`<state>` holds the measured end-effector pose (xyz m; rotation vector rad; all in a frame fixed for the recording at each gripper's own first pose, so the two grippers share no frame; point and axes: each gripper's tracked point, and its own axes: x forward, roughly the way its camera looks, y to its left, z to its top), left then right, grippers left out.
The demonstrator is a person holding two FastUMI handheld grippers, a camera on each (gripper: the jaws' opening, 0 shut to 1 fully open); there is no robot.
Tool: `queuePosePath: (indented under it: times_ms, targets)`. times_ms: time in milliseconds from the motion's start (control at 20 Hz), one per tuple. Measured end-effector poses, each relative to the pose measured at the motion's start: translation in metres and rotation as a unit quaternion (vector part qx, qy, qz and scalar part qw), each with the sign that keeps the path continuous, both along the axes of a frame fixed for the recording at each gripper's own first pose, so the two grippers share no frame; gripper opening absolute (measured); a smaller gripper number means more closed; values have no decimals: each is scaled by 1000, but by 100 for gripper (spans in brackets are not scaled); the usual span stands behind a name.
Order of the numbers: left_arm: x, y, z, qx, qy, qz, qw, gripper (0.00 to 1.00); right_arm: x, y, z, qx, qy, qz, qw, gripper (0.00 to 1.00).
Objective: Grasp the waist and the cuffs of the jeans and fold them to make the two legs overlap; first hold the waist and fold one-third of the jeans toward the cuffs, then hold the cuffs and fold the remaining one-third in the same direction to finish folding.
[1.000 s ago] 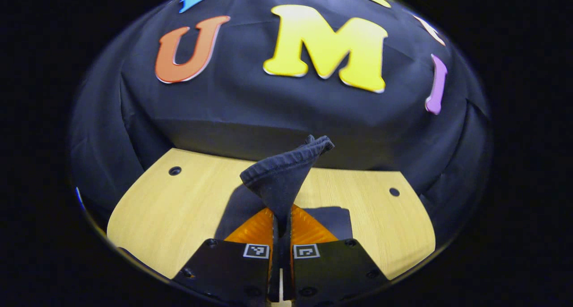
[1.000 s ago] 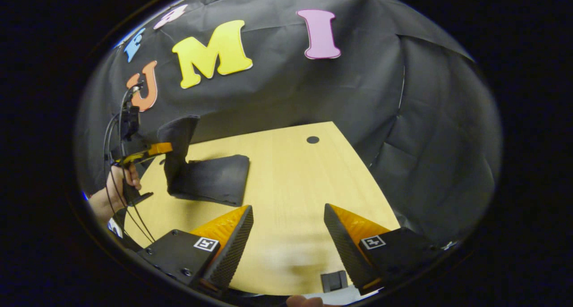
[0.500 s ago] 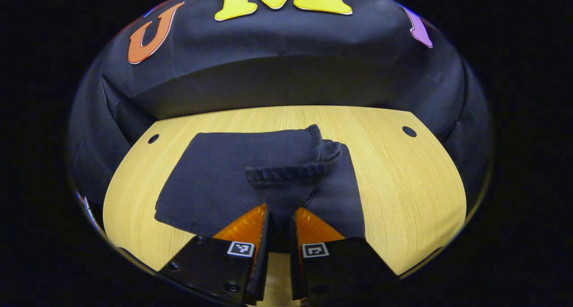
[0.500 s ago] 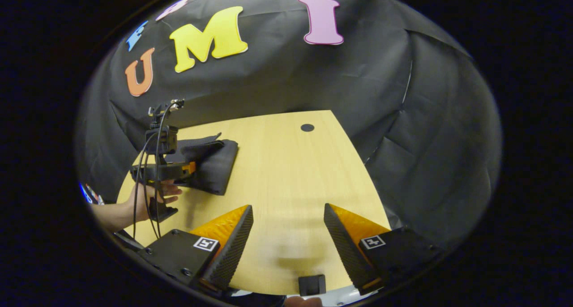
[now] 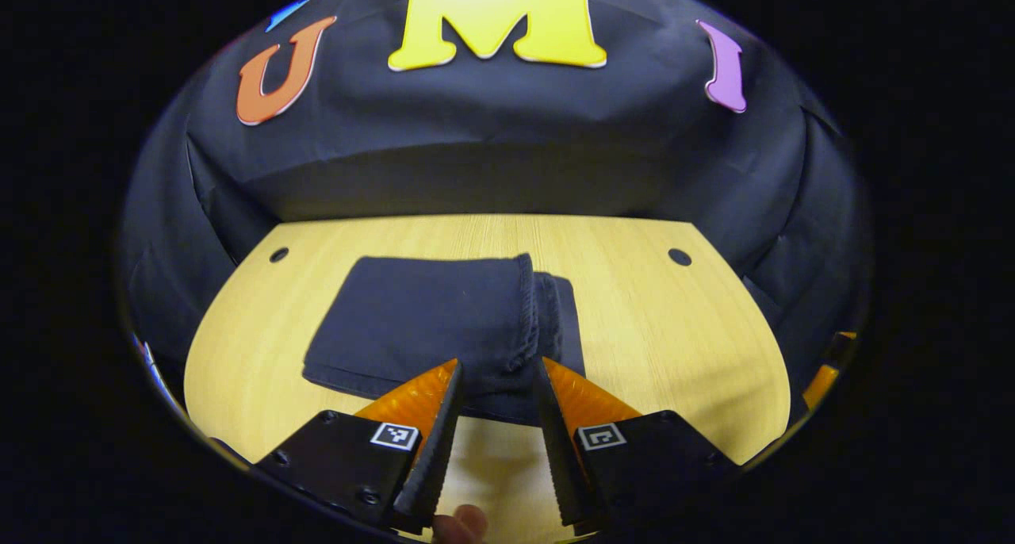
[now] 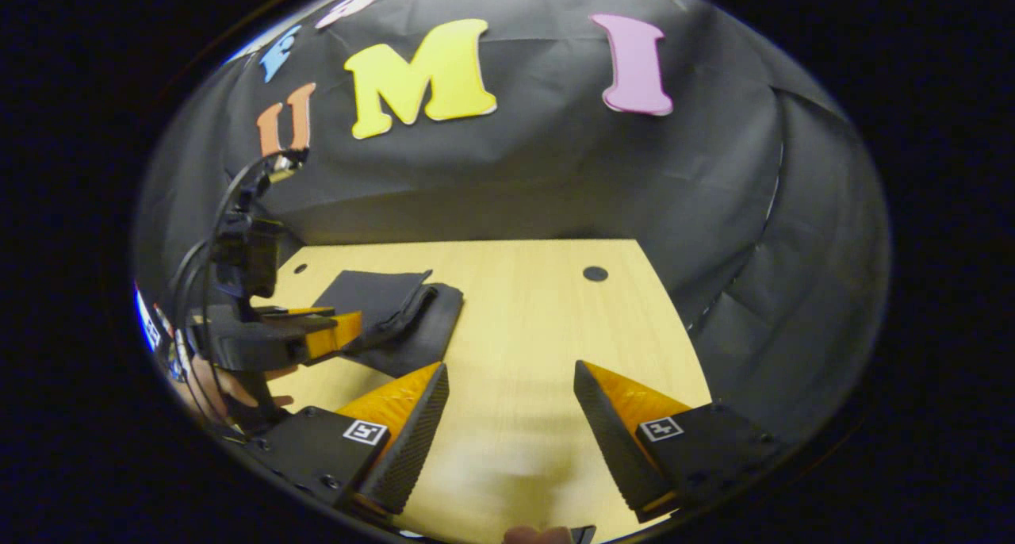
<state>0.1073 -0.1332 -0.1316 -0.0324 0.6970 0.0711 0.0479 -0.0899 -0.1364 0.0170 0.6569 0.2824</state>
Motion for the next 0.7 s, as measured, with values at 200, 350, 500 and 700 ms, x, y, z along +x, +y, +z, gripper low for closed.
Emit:
queuePosePath:
  times_ms: [200, 350, 500, 700]
  targets:
    - [-11, 37, 101, 24, -117, -13, 993, 67, 2, 53, 53, -6, -79, 26, 997, 99]
    - [-41, 90, 184, 70, -210, -4, 975, 89, -6, 103, 121, -5, -174, 30, 984, 99]
    - [-58, 115, 247, 69, -288, -1, 955, 89, -21, 142, 177, 1, -231, 30, 973, 94]
    - [-89, 160, 274, 5, -314, 31, 949, 82, -35, 147, 245, -4, -335, -31, 942, 94]
